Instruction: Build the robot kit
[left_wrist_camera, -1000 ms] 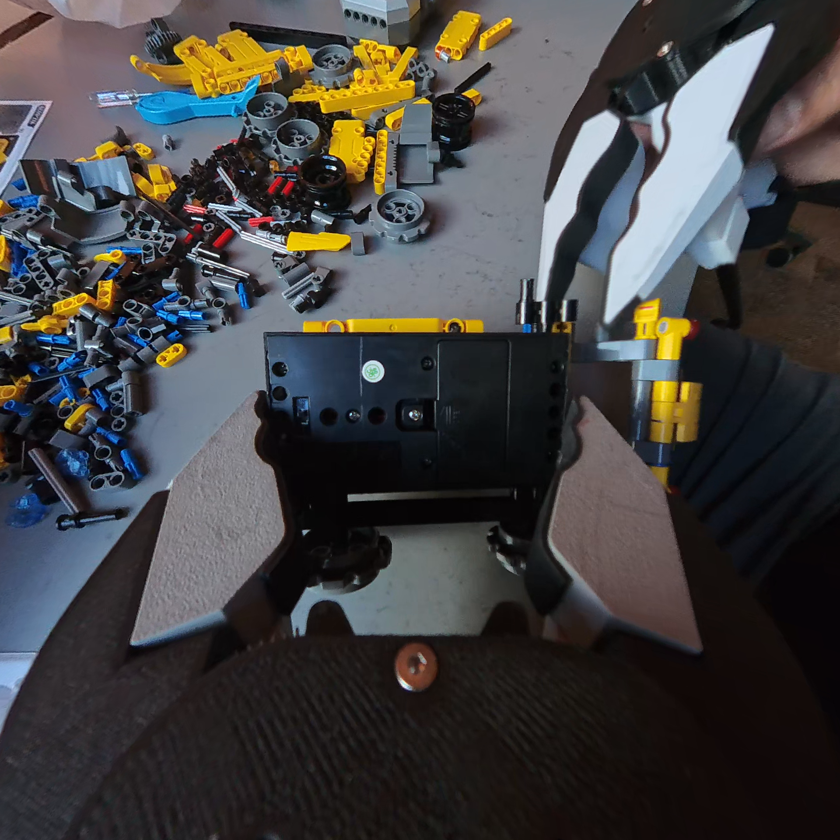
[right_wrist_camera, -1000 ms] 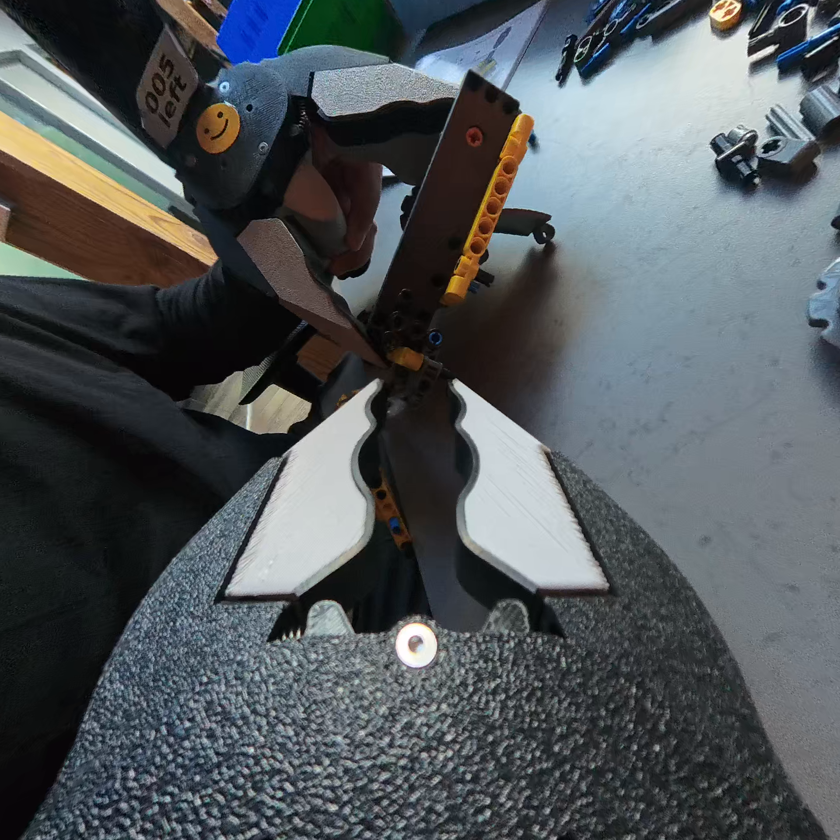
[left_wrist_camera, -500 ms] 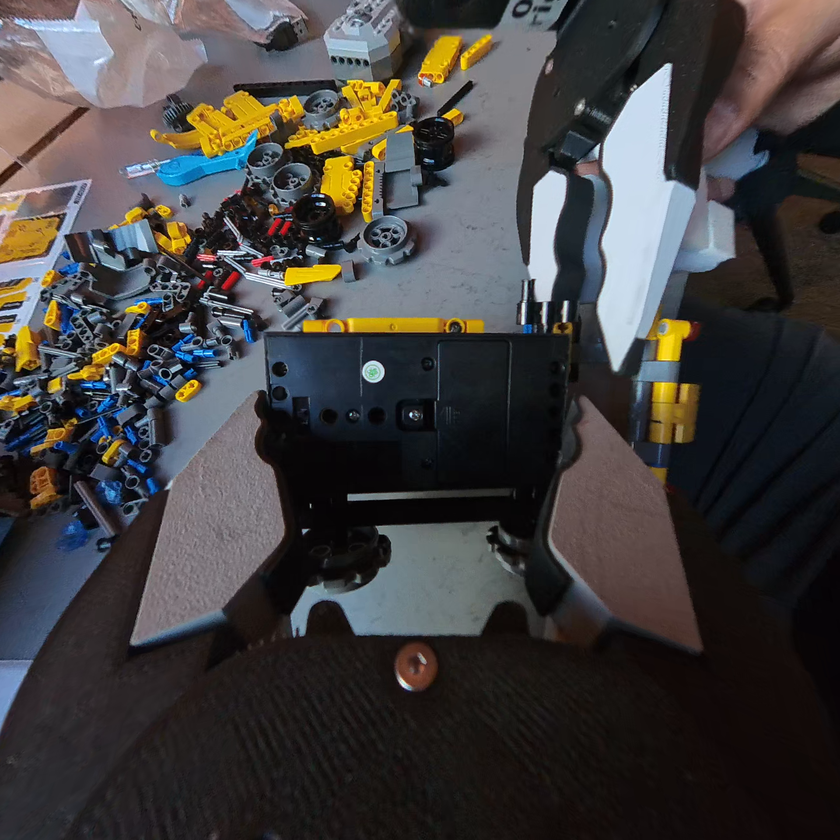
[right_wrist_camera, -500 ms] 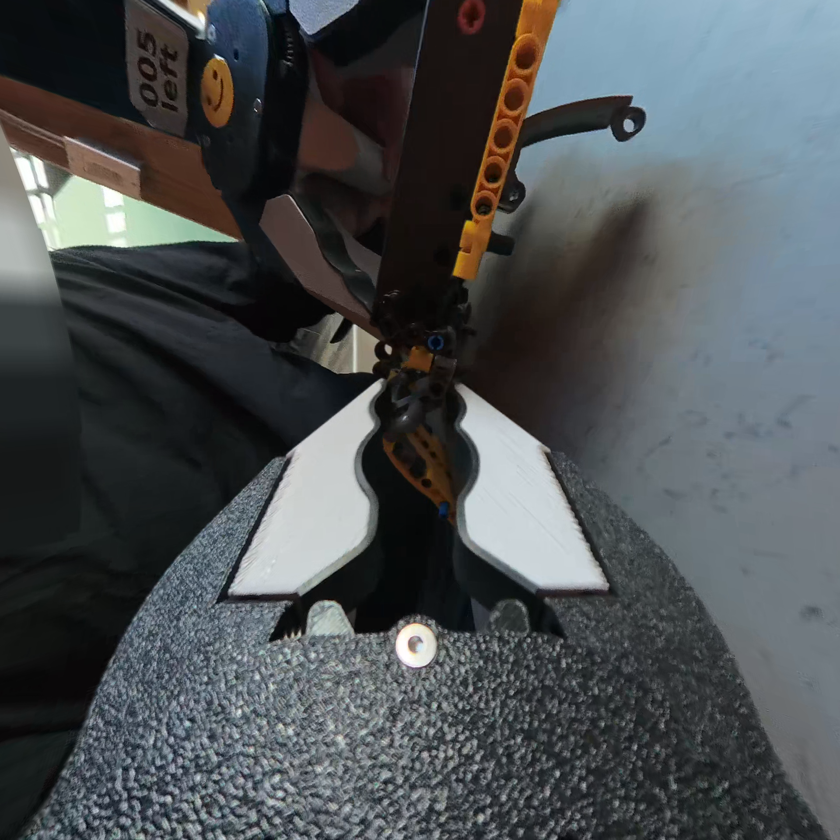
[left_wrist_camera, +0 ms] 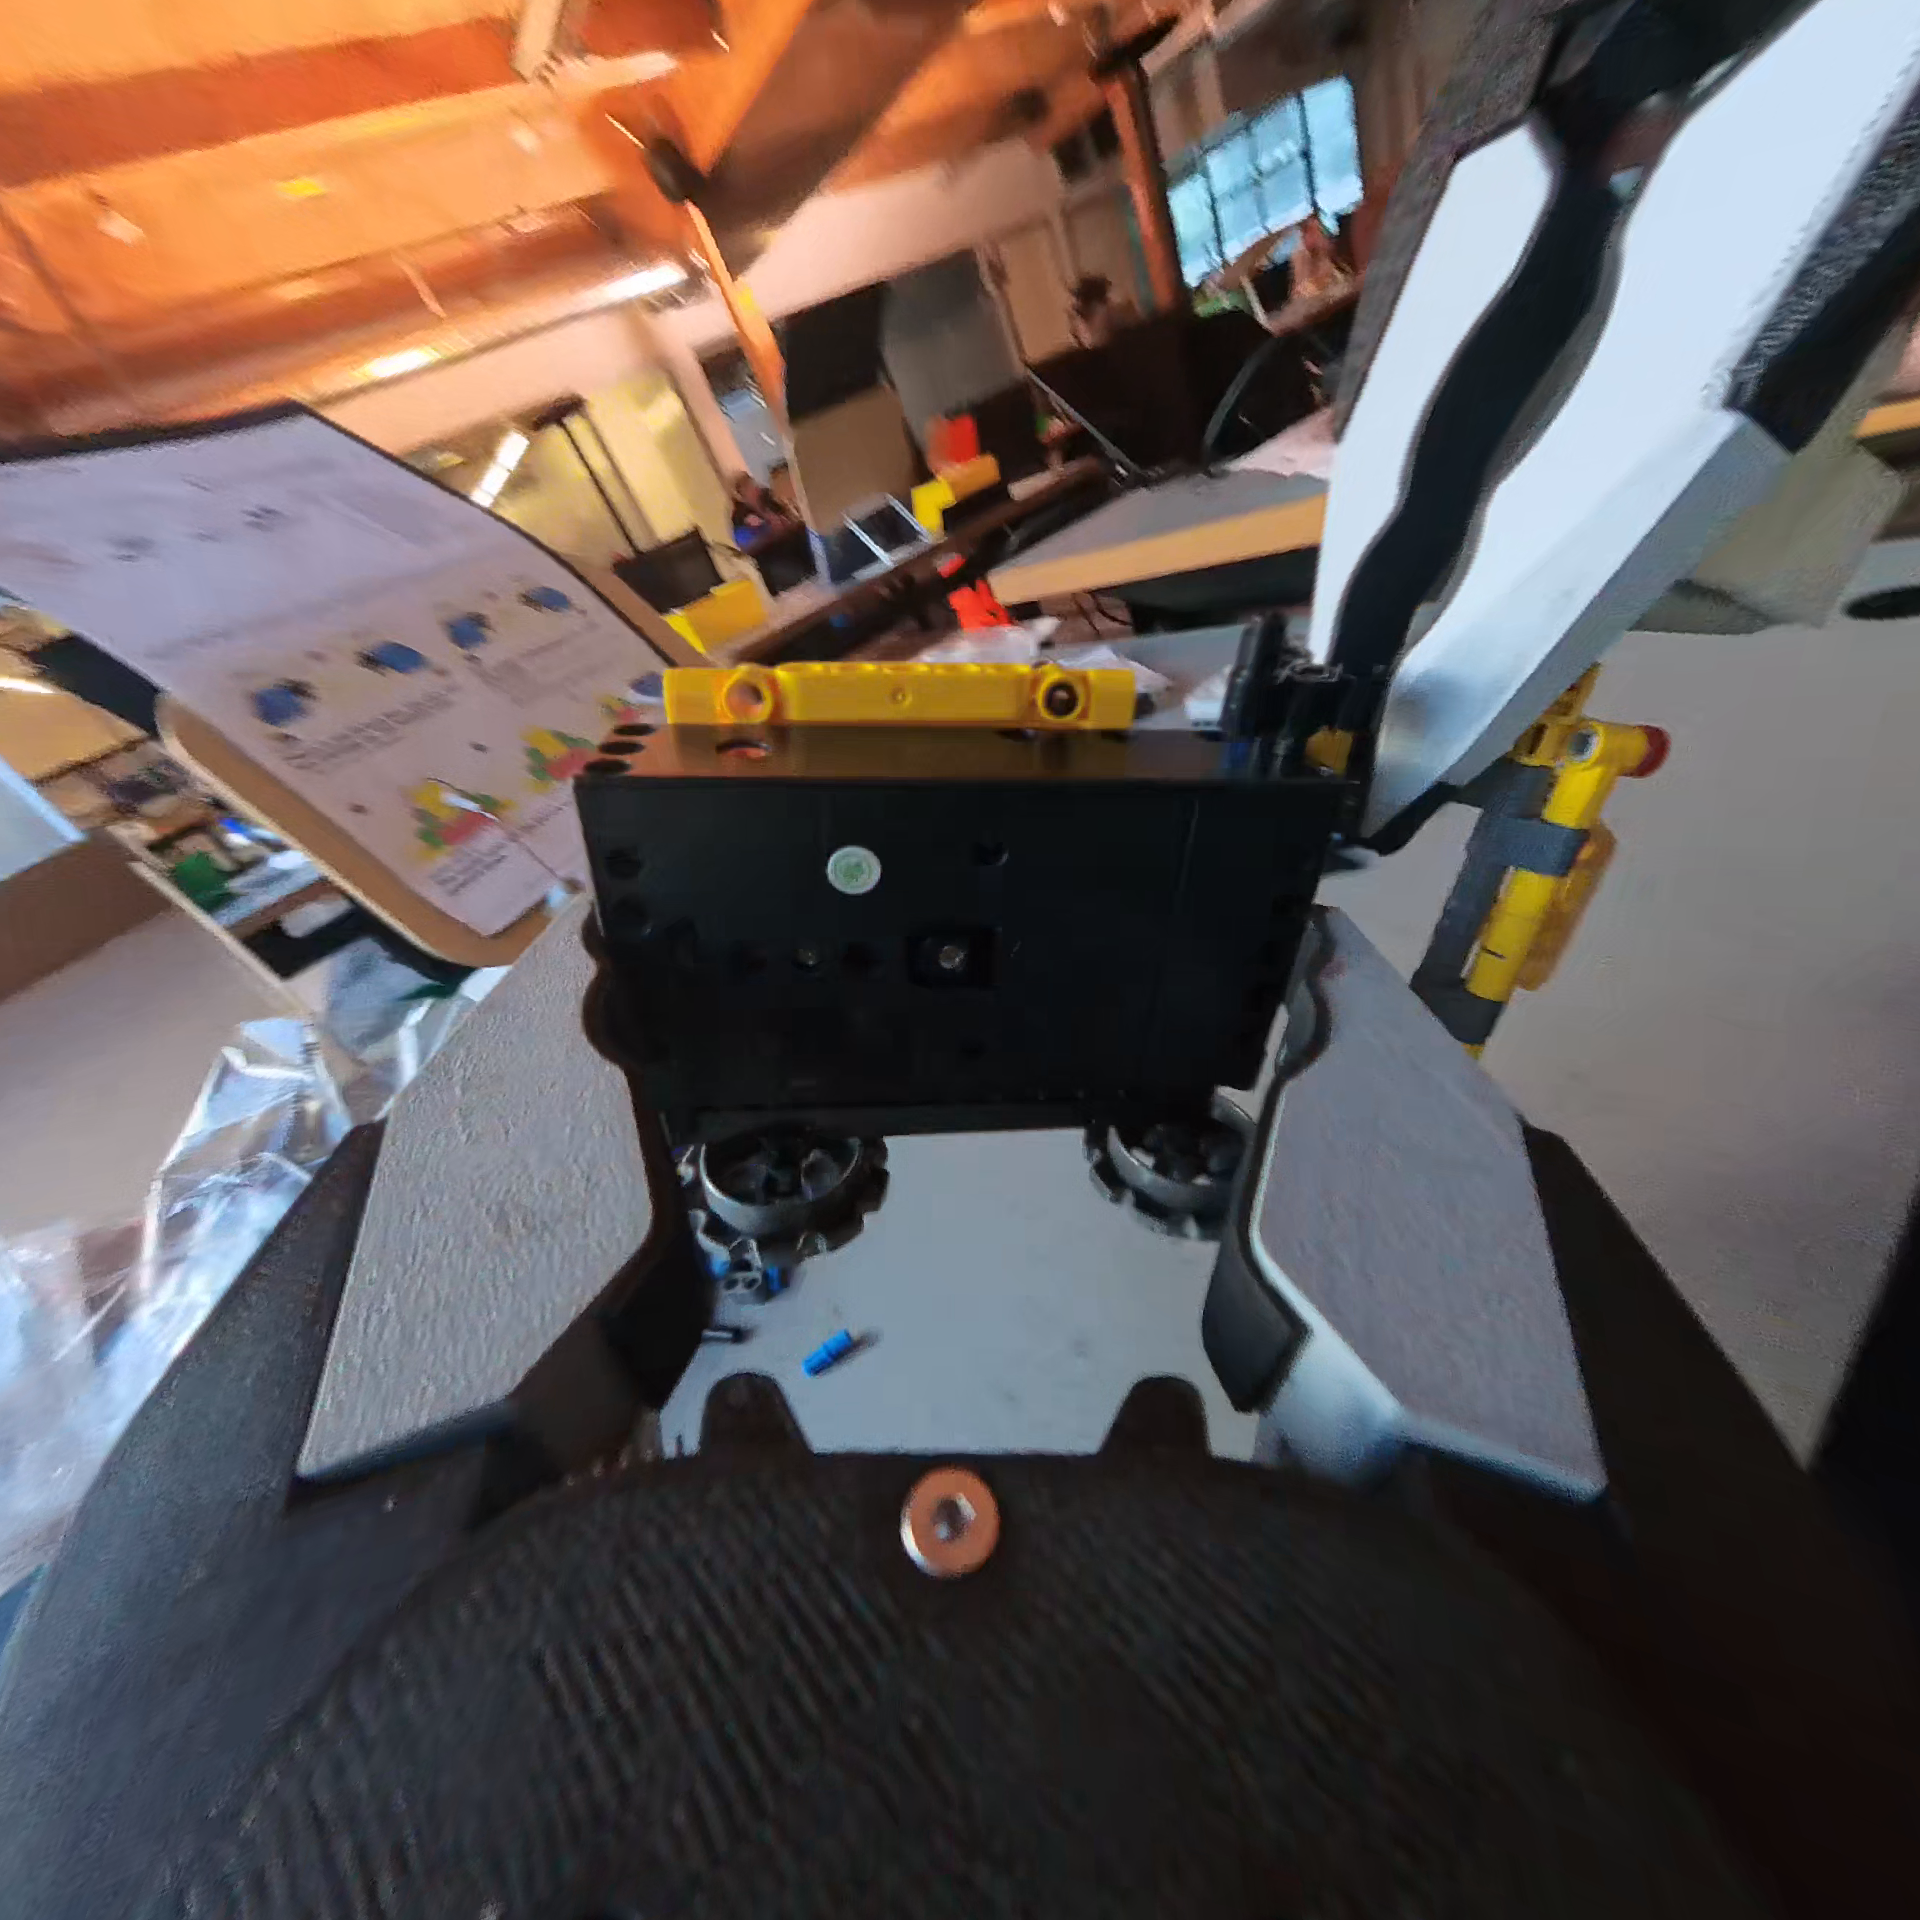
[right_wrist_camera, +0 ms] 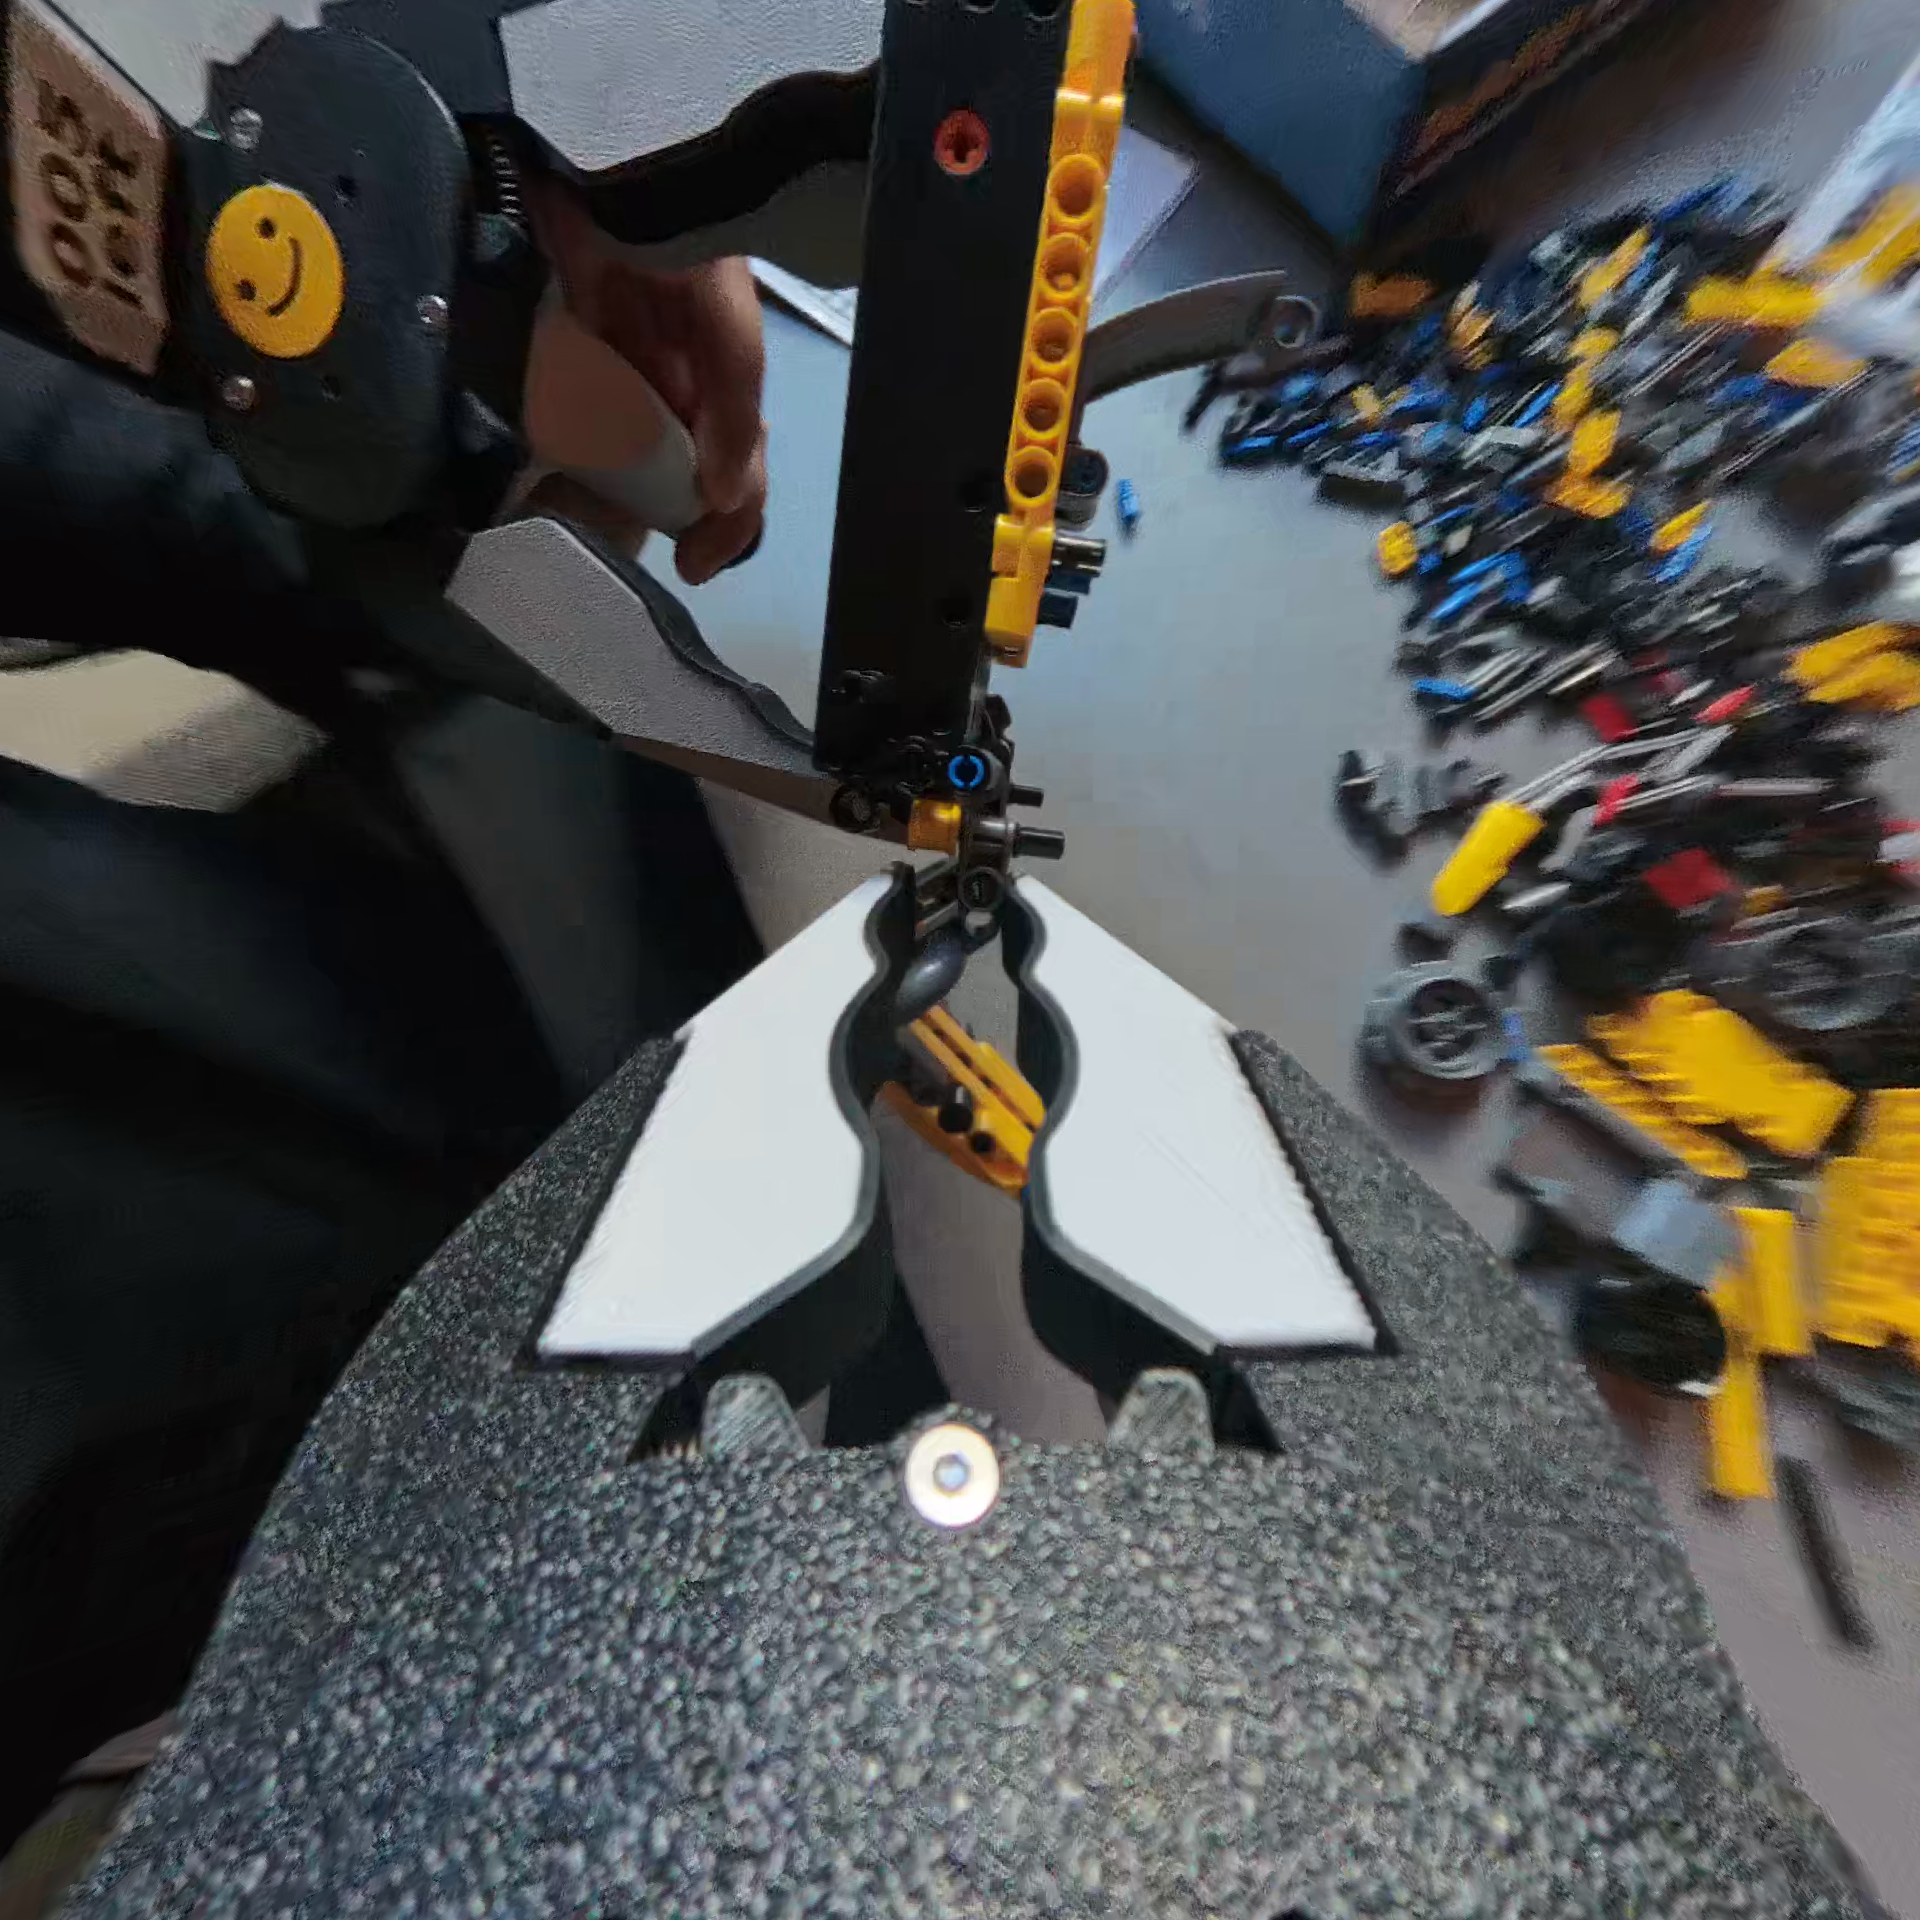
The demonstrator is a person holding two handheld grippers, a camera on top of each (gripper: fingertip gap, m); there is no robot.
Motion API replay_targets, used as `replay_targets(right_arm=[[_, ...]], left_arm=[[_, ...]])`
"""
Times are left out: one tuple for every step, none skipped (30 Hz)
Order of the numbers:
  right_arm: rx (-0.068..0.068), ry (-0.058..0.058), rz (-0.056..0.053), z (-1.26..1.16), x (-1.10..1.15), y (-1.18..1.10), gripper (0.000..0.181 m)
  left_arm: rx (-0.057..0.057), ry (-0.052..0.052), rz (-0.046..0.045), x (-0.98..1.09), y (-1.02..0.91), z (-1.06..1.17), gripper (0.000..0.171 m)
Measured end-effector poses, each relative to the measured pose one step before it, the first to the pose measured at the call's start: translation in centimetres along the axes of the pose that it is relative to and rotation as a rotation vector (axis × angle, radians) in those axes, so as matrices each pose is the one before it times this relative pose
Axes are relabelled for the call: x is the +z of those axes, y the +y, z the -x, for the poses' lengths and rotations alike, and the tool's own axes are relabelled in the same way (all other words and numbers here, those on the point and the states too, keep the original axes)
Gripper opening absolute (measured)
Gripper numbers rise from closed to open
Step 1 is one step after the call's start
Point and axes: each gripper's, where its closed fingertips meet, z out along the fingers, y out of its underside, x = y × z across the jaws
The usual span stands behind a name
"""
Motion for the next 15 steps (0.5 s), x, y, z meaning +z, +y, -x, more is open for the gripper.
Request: replay_targets(right_arm=[[-0.0564,0.0640,0.0090,-0.144,0.027,-0.334,0.015],[-0.0510,0.0592,0.0050,-0.120,0.114,-0.245,0.015],[-0.0460,0.0546,0.0010,-0.088,0.200,-0.185,0.014],[-0.0425,0.0513,-0.0002,-0.046,0.261,-0.077,0.014],[-0.0386,0.0517,0.0034,-0.085,0.327,0.111,0.014],[-0.0353,0.0577,0.0066,-0.192,0.353,0.291,0.014],[-0.0323,0.0597,0.0049,-0.216,0.352,0.385,0.013],[-0.0229,0.0471,-0.0006,-0.020,0.321,0.328,0.012],[-0.0112,0.0267,-0.0019,0.246,0.290,0.277,0.012],[-0.0074,0.0107,0.0041,0.433,0.258,0.268,0.011],[-0.0095,0.0048,0.0071,0.480,0.243,0.260,0.011],[-0.0124,0.0069,0.0054,0.474,0.240,0.242,0.011],[-0.0122,0.0204,-0.0021,0.299,0.227,0.188,0.011],[-0.0187,0.0336,-0.0123,0.116,0.112,0.062,0.011],[-0.0245,0.0316,-0.0144,0.128,0.019,0.015,0.010]], left_arm=[[-0.0062,-0.0293,-0.01855,-0.179,0.225,0.216,0.123],[-0.0252,-0.0195,0.00243,-0.124,0.528,0.101,0.123],[-0.0369,-0.0049,0.02318,-0.041,0.799,-0.066,0.123],[-0.0370,0.0106,0.02988,0.006,0.869,-0.209,0.122],[-0.0375,0.0210,0.03206,-0.023,0.850,-0.267,0.118],[-0.0263,0.0217,0.03147,-0.156,0.427,-0.192,0.113],[-0.0050,0.0132,0.01925,-0.195,0.206,-0.142,0.111],[-0.0029,0.0132,0.02709,-0.153,0.374,-0.194,0.111],[0.0023,0.0190,0.03402,-0.161,0.469,-0.305,0.111],[0.0017,0.0179,0.04267,-0.130,0.595,-0.309,0.112],[-0.0010,0.0180,0.04595,-0.141,0.681,-0.279,0.112],[-0.0054,0.0098,0.03446,-0.218,0.570,-0.144,0.107],[-0.0022,0.0084,0.01017,-0.329,0.244,-0.070,0.103],[0.0036,0.0169,0.01087,-0.295,0.265,-0.204,0.100],[0.0033,0.0135,0.01783,-0.216,0.386,-0.214,0.098]])
